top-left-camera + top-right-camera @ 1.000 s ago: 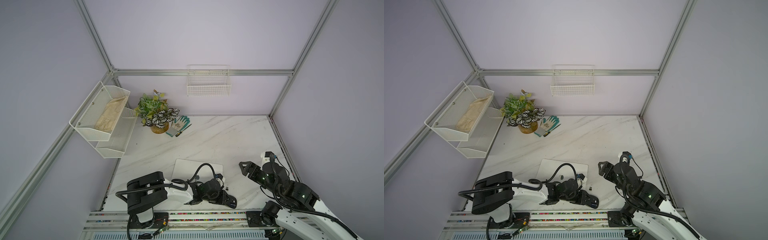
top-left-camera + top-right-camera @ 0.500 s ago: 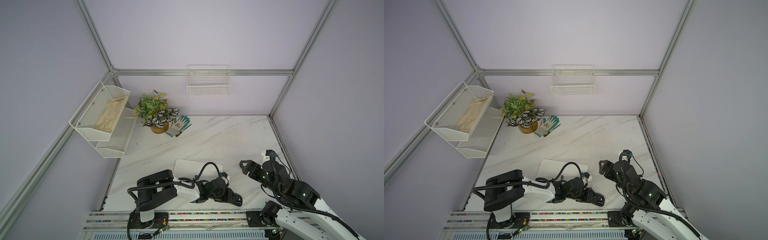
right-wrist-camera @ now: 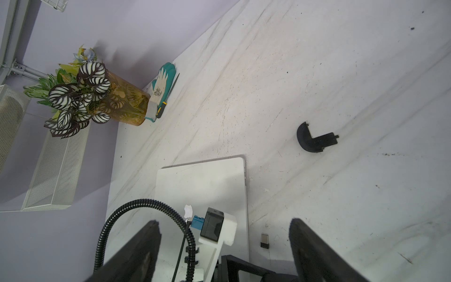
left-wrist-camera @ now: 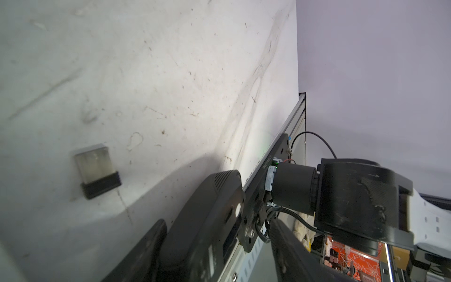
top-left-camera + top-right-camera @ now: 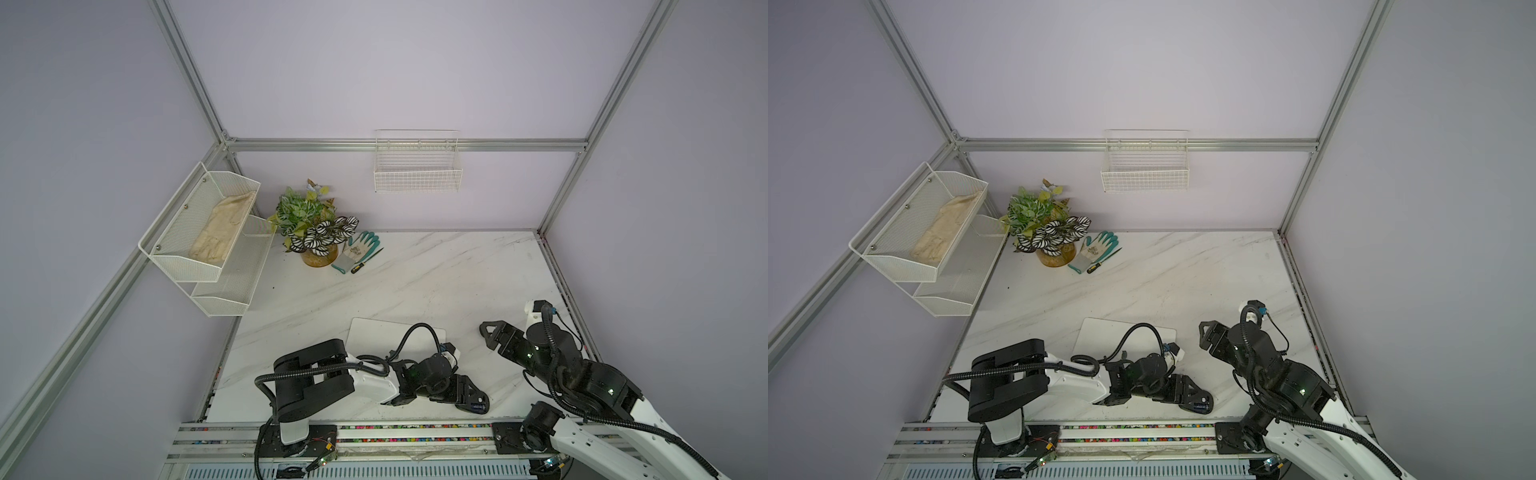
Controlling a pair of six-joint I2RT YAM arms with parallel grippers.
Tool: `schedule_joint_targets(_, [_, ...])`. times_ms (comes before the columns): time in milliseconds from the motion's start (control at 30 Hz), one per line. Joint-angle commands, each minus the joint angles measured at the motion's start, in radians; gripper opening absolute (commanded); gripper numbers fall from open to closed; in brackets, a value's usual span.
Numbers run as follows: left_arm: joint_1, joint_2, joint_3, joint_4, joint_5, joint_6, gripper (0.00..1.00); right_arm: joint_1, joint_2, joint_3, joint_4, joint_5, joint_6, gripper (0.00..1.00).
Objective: Insert the wireless mouse receiver into the laptop
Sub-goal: Place the mouse at the center of the board.
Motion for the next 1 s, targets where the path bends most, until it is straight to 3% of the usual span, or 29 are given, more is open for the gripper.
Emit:
schedule_joint_targets(0, [0.009,0.026,0.028,0.039,-0.046,0.041,0.73,-0.006,-0.011,0.017,-0.030,0.026,0.002,0.86])
schedule_joint_targets(233, [0.015,0.031,0.036,0.008,-0.084,0.093,0.82,-0.006,-0.021,0.006,-0.042,0.025,0.005,0.86])
schedule_joint_targets(333, [0.015,0.021,0.045,-0.030,-0.101,0.116,1.00,-0.006,-0.024,0.002,-0.044,0.025,0.006,0.86])
schedule_joint_targets(567, [0.015,-0.089,0.063,-0.186,-0.203,0.206,1.00,-0.006,-0.016,0.023,-0.051,0.013,-0.008,0.87])
schedule_joint_targets(833, [0.017,-0.393,0.028,-0.528,-0.460,0.313,1.00,-0.006,0.021,0.085,-0.078,-0.024,-0.067,0.88])
schedule_joint_targets(967, [0.024,-0.579,-0.011,-0.698,-0.519,0.303,1.00,-0.006,0.108,0.101,-0.067,-0.092,-0.130,0.87])
